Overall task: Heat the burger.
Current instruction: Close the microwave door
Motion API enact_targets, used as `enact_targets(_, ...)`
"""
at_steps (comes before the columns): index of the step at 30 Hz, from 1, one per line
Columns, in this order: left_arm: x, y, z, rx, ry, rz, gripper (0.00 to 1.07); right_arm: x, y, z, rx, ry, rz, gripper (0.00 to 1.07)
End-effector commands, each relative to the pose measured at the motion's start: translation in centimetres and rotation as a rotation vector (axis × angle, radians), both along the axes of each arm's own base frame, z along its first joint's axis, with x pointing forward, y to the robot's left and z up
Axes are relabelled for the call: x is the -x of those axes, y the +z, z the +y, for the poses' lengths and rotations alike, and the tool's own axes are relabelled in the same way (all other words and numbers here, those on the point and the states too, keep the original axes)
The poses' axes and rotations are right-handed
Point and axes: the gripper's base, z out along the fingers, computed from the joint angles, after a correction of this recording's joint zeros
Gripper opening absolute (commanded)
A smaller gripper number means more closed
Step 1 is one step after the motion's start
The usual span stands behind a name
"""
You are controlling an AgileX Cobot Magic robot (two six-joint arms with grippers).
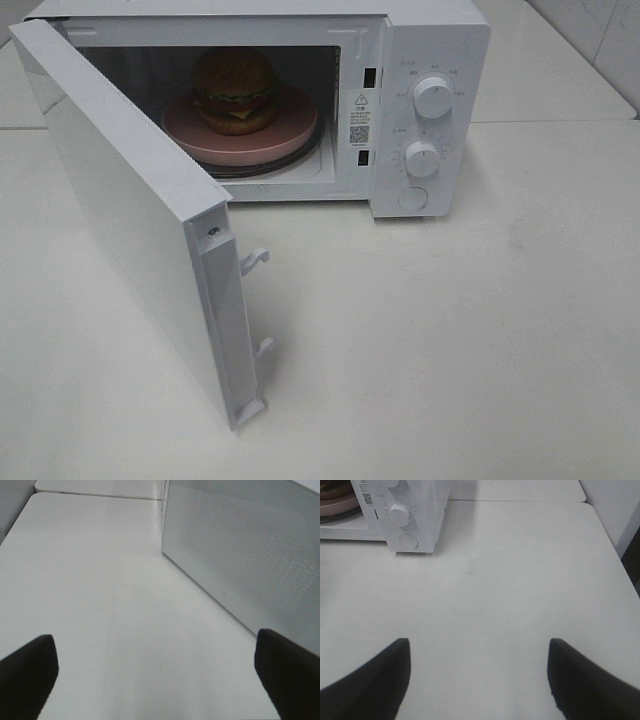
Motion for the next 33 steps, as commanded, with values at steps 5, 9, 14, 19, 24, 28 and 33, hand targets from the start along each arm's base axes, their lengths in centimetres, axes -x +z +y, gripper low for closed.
enact_targets(5, 0.1, 0.0, 0.0, 0.011, 0.002, -0.002, 1.0, 0.3, -0.1, 0.0, 0.007, -0.002, -0.03, 0.75)
enact_targets(9, 0.1, 0.0, 0.0, 0.011, 0.002, -0.003, 0.99, 0.3, -0.1, 0.0, 0.007, -0.002, -0.03, 0.75)
enact_targets(14, 0.2, 1.0, 0.0, 0.019, 0.007, -0.064, 0.93, 0.3, -0.1, 0.0, 0.007, -0.002, -0.03, 0.75)
enact_targets(19, -0.1, 1.6, 0.0, 0.019, 0.014, -0.117, 0.84, 0.3, -0.1, 0.0, 0.007, -0.002, -0.03, 0.75)
enact_targets(24, -1.3, 2.1, 0.1, 0.018, 0.017, -0.109, 0.62, 0.3, -0.1, 0.0, 0.007, -0.002, -0.03, 0.75)
enact_targets(28, -3.3, 2.4, 0.1, 0.021, 0.023, -0.074, 0.3, 0.3, -0.1, 0.0, 0.007, -0.002, -0.03, 0.75)
enact_targets(33, -5.3, 2.3, 0.2, 0.024, 0.029, -0.022, 0.05, 0.3, -0.1, 0.0, 0.007, -0.002, -0.03, 0.75)
